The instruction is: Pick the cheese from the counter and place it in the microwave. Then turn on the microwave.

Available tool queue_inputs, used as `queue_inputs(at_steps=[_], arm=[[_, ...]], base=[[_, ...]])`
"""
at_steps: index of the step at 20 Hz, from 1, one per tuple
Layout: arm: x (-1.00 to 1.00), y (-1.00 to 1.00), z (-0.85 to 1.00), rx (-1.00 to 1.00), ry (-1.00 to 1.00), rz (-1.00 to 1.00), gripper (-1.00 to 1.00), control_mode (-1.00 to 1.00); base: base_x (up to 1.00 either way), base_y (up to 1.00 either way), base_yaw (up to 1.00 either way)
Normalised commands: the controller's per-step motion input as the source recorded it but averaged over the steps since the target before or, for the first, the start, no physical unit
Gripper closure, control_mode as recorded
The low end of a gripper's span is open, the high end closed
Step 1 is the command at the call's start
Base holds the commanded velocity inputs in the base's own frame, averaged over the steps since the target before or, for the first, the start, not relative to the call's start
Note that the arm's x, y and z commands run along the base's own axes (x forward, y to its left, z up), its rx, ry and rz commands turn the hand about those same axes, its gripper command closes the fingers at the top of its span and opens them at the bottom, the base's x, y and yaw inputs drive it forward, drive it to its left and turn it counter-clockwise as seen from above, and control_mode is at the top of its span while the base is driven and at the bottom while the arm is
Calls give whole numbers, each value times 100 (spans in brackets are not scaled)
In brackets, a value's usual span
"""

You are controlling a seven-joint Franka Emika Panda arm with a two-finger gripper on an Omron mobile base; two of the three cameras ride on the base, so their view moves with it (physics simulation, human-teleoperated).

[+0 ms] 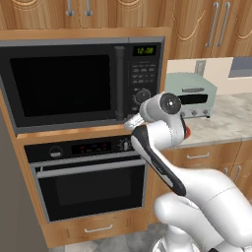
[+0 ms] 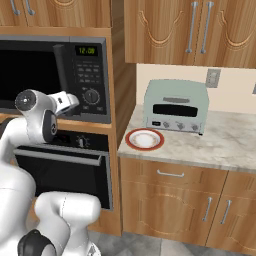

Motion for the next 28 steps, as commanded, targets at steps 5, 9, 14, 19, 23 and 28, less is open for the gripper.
queue_inputs(at_steps=[5, 9, 14, 19, 23, 28], arm=[[-8, -3, 0, -19, -3, 9, 100, -100], [-16, -1, 0, -18, -4, 6, 100, -100], [-17, -2, 0, -17, -6, 6, 100, -100], [-16, -6, 0, -16, -7, 6, 100, -100], [-15, -7, 0, -15, -6, 5, 100, -100], [-15, -5, 0, -15, -4, 4, 100, -100]], base=[[0, 0, 0], [0, 0, 0], [0, 0, 0], [0, 0, 0], [0, 0, 0], [0, 0, 0]])
